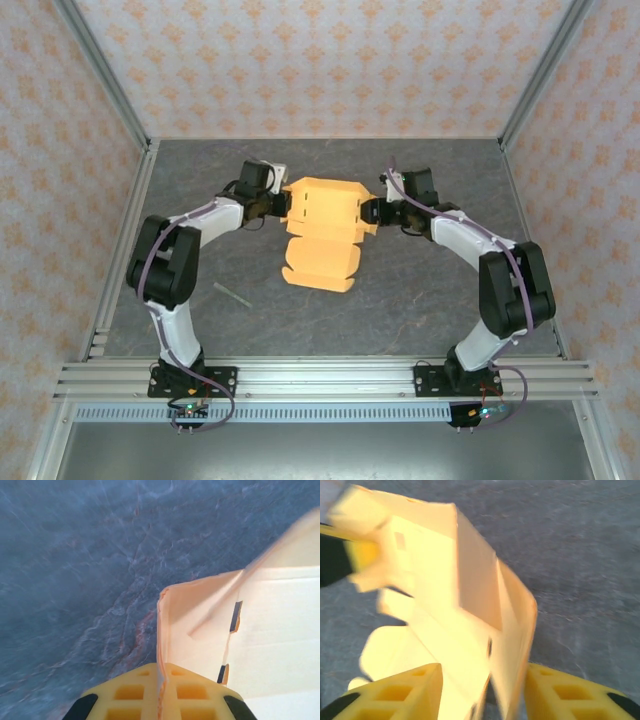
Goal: Fold the paper box
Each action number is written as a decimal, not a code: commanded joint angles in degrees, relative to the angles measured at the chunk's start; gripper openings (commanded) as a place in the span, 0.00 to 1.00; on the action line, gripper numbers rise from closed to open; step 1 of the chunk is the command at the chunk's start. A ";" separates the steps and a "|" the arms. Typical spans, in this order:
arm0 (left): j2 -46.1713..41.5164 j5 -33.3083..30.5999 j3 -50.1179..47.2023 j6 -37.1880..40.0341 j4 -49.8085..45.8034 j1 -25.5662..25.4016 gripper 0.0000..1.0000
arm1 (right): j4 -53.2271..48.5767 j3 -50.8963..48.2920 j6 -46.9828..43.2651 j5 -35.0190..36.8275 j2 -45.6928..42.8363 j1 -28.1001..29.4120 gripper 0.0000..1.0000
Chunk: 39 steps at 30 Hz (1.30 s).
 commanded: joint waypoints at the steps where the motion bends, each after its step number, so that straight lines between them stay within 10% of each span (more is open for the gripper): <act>1: -5.76 -4.01 0.28 8.55 -5.05 0.44 0.00 | -7.48 3.30 -8.77 11.15 -5.14 1.61 0.58; 12: -7.42 -0.07 3.68 22.74 -11.64 0.39 0.00 | -13.15 12.76 -29.91 6.00 -7.19 2.84 0.71; 23: -6.36 0.85 6.76 24.35 -13.97 0.44 0.00 | -27.68 27.19 -48.49 -13.05 10.61 1.62 0.71; 32: -6.10 2.10 7.37 24.31 -14.43 0.42 0.00 | -27.38 34.18 -50.55 -10.22 18.77 1.96 0.59; 39: -5.95 2.35 7.71 24.05 -14.86 0.43 0.00 | -28.35 36.80 -52.43 -6.72 21.74 3.77 0.29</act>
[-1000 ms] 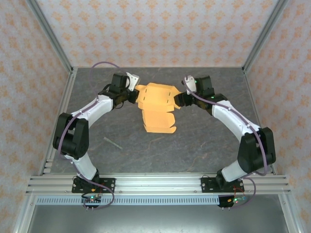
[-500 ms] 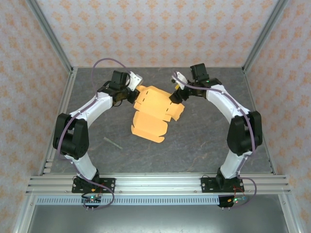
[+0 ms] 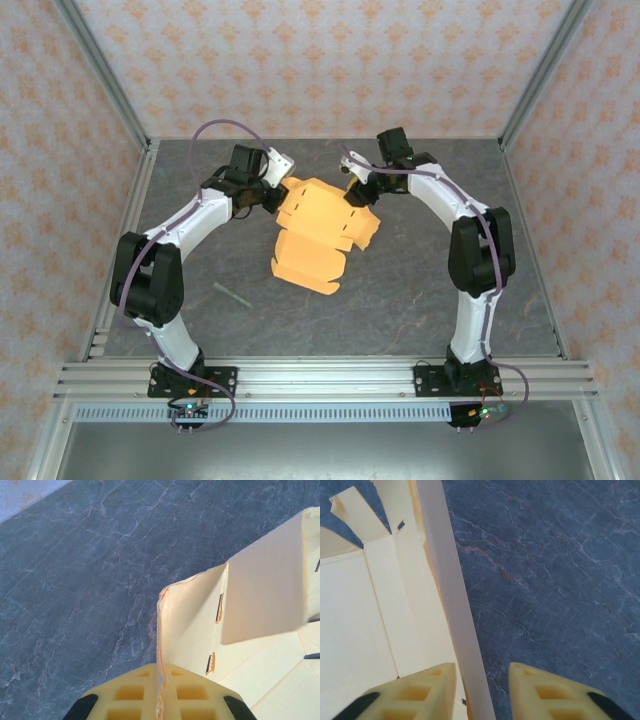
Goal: Fold the paper box
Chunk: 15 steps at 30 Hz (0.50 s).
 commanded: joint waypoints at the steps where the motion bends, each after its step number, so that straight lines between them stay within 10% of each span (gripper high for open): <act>1: 0.47 0.69 1.82 0.42 -1.46 0.44 0.00 | -1.80 1.82 -2.01 2.17 1.56 1.35 0.29; 15: 0.82 0.15 2.28 0.28 -2.16 0.43 0.00 | -0.47 1.41 -2.37 5.55 1.30 2.10 0.17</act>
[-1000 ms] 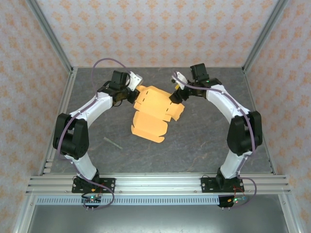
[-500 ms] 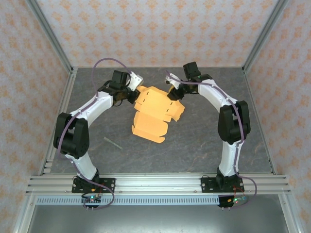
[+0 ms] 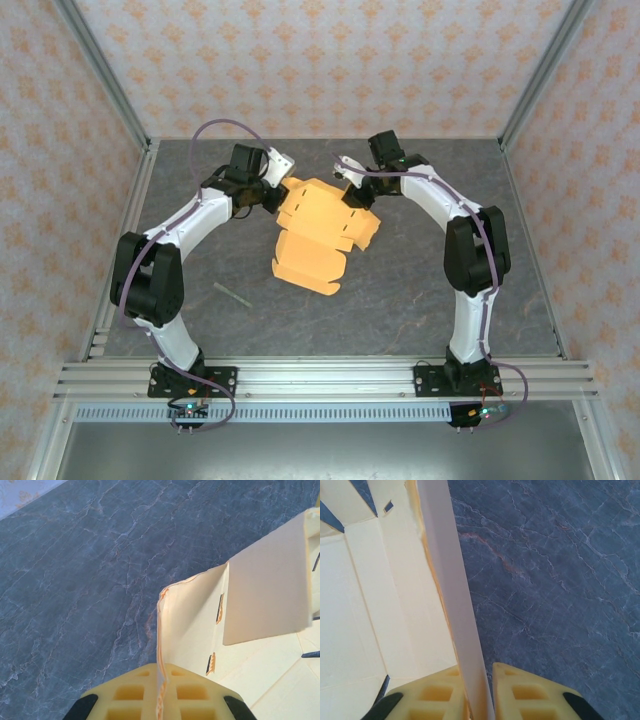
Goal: Fold the paper box
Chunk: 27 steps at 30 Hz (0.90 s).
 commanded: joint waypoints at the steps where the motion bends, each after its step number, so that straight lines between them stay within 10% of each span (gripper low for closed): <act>1: 0.76 -0.17 1.84 0.12 -1.24 0.44 0.00 | -0.03 1.07 -1.12 1.34 0.31 0.44 0.15; 17: 3.59 -0.61 5.03 -7.80 -4.40 0.44 0.00 | 41.98 -26.16 -3.53 43.47 -10.63 12.54 0.03; 27: 6.21 -0.05 7.45 -7.49 -6.97 0.51 0.00 | 52.50 -31.81 -6.13 49.07 -9.97 14.74 0.02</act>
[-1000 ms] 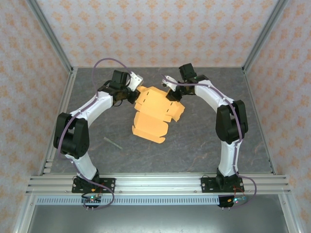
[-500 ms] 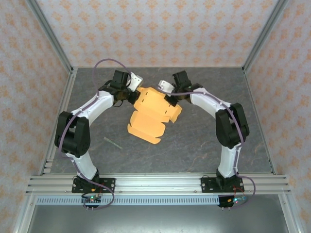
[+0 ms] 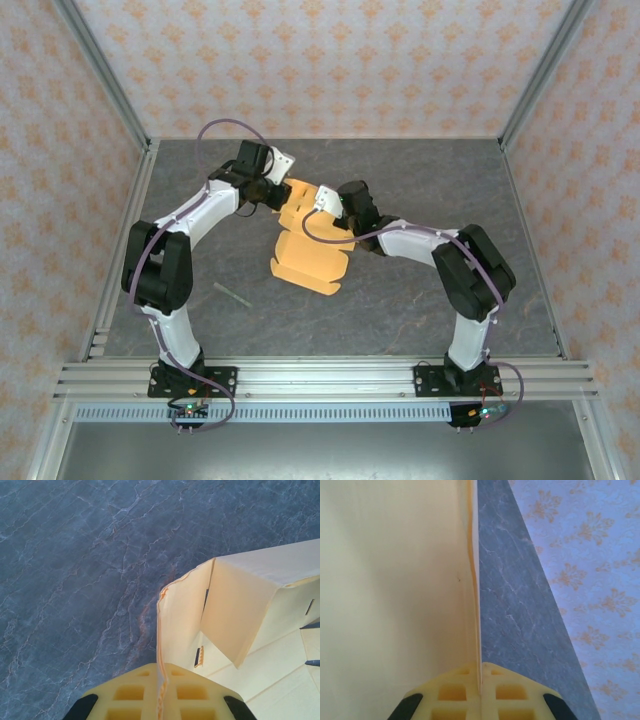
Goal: Fold the paper box
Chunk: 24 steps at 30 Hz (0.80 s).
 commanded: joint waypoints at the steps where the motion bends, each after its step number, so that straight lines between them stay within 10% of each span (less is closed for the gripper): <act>1: 0.37 0.04 1.72 -1.11 -1.93 0.43 0.00 | 0.96 0.96 0.52 2.32 -1.18 -0.33 0.02; 10: -6.00 -3.68 -3.90 -9.78 2.81 1.93 0.38 | -26.27 7.60 9.57 -10.62 -5.72 -3.94 0.00; 17: -19.74 -2.53 -20.72 -31.07 13.25 0.05 0.41 | -42.65 16.08 18.74 -14.29 -4.68 -5.29 0.00; 24: -22.98 -4.34 -26.65 -46.70 20.72 -12.54 0.36 | -52.35 21.01 31.46 -16.53 -3.31 -6.36 0.00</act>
